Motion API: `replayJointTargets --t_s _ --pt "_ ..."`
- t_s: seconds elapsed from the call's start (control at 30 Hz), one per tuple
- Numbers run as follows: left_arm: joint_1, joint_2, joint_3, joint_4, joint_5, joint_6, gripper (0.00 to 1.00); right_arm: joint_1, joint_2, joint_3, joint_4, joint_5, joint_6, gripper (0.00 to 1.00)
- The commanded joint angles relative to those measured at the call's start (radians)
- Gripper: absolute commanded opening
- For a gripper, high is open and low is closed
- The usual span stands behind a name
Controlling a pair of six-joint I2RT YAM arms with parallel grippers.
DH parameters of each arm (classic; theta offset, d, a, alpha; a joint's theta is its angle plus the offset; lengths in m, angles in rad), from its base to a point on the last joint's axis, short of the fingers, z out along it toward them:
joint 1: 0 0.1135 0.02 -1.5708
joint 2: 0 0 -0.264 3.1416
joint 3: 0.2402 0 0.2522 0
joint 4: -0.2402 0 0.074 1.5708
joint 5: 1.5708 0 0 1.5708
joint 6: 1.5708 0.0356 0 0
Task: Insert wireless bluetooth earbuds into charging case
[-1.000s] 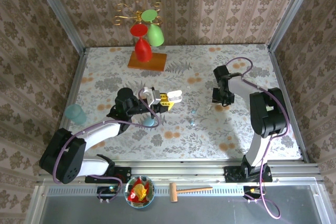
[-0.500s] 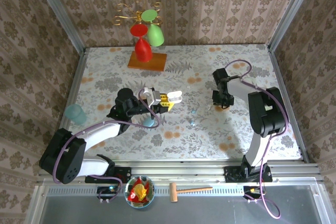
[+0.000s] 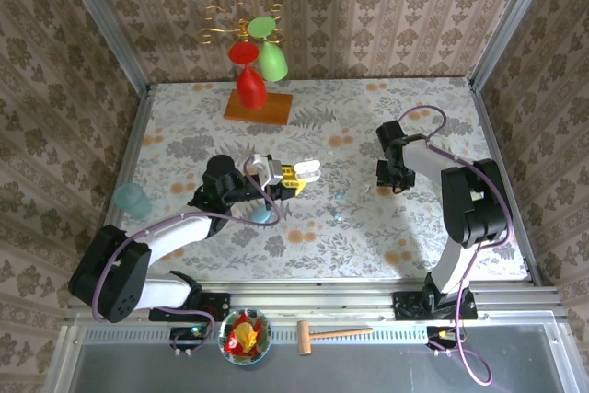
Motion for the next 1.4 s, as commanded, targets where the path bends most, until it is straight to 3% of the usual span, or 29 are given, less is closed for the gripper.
replayJointTargets --t_s 0.0,0.37,0.8,1.0,1.2,1.37 --pt "-0.006 -0.01 -0.004 0.005 0.008 0.028 0.08 -0.005 0.041 0.059 -0.004 0.007 0.037 0.41" --pt "-0.006 -0.006 -0.002 -0.006 0.006 0.04 0.08 -0.004 0.132 0.098 -0.006 -0.007 0.028 0.34" --pt "-0.006 0.011 0.009 0.004 0.015 0.036 0.08 0.007 0.081 0.07 -0.012 -0.047 -0.038 0.16" --pt "-0.006 0.008 0.01 -0.001 0.014 0.036 0.08 0.014 0.007 0.022 0.013 -0.102 -0.044 0.17" --pt "-0.006 0.008 0.005 -0.002 0.003 0.039 0.08 0.015 -0.065 -0.046 0.08 -0.282 -0.057 0.18" --pt "-0.003 -0.007 -0.005 -0.013 -0.004 0.046 0.08 0.059 -0.035 -0.013 -0.044 -0.223 -0.035 0.19"
